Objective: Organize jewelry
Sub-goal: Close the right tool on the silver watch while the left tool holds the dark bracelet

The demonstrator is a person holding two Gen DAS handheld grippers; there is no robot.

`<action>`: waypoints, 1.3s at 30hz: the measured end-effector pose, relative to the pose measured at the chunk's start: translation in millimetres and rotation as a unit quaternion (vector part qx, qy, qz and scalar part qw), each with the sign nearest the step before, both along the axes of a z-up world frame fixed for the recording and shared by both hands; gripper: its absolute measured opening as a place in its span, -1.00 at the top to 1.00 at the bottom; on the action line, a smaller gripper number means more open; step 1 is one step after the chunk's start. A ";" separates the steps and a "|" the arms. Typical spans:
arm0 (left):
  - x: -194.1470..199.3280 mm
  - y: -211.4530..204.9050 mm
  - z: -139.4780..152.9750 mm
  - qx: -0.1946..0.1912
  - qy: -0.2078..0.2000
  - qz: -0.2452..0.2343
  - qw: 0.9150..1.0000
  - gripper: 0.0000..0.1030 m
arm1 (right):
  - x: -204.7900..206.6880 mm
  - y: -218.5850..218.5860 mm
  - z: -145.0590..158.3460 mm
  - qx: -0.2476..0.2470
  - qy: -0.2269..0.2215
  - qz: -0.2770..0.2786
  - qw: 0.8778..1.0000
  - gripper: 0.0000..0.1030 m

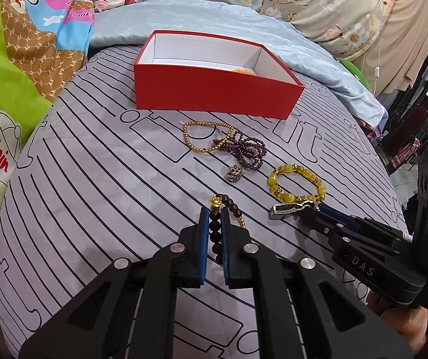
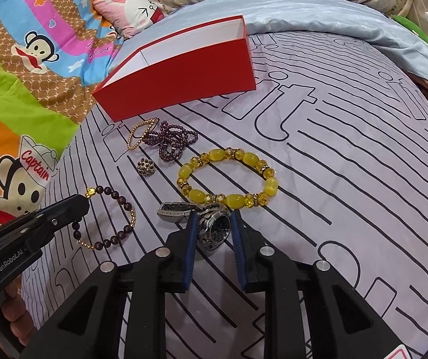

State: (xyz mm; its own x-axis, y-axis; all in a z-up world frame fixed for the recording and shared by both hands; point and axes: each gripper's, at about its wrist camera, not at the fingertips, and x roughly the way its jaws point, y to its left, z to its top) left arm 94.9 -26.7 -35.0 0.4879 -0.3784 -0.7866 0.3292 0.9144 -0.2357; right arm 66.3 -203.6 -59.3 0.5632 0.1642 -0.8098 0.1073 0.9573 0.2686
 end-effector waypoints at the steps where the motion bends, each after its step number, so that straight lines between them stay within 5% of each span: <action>1: -0.1 -0.4 0.6 -0.001 0.000 0.000 1.000 0.87 | -1.1 -0.4 0.7 0.001 0.000 0.000 1.000 0.66; 20: -6.6 -0.2 24.0 -0.021 -0.019 -0.006 1.000 0.87 | -15.2 -6.7 23.3 0.005 -0.026 -0.007 1.000 0.83; 39: 0.2 5.1 53.3 -0.035 -0.040 -0.004 0.999 0.87 | -19.8 -7.6 81.7 0.005 -0.089 -0.003 0.996 0.84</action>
